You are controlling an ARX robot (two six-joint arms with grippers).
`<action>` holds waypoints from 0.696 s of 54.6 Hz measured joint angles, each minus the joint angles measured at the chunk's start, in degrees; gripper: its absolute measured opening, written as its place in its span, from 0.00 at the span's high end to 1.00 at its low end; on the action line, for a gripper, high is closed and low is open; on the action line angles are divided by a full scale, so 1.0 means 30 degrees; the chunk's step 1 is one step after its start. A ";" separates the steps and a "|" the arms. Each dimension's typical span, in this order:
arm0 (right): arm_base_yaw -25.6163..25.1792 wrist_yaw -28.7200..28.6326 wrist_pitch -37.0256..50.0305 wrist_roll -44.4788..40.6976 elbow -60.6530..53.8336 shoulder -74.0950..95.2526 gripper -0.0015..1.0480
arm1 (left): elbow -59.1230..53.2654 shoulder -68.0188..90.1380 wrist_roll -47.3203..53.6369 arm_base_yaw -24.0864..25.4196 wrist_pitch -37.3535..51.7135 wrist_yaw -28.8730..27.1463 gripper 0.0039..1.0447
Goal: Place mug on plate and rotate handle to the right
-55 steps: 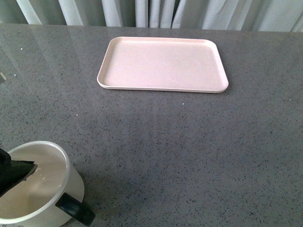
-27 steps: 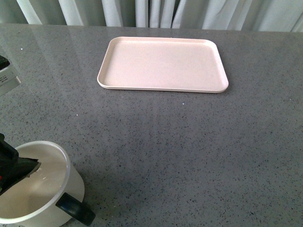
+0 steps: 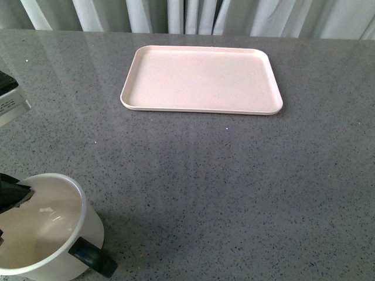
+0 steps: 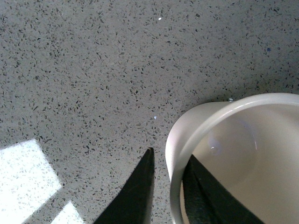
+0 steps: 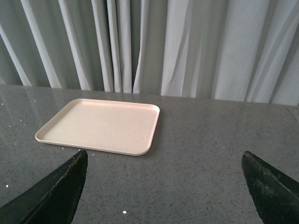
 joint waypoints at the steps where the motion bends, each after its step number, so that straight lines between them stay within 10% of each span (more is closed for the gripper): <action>1: 0.0000 0.0000 0.0000 0.0000 0.0000 0.0000 0.09 | 0.0007 0.0000 0.0015 0.0000 -0.0015 0.0015 0.89; 38: 0.0000 0.0000 0.0000 0.0000 0.0000 0.0000 0.09 | 0.6929 0.1851 -0.1610 -0.2543 -0.2448 0.0138 0.98</action>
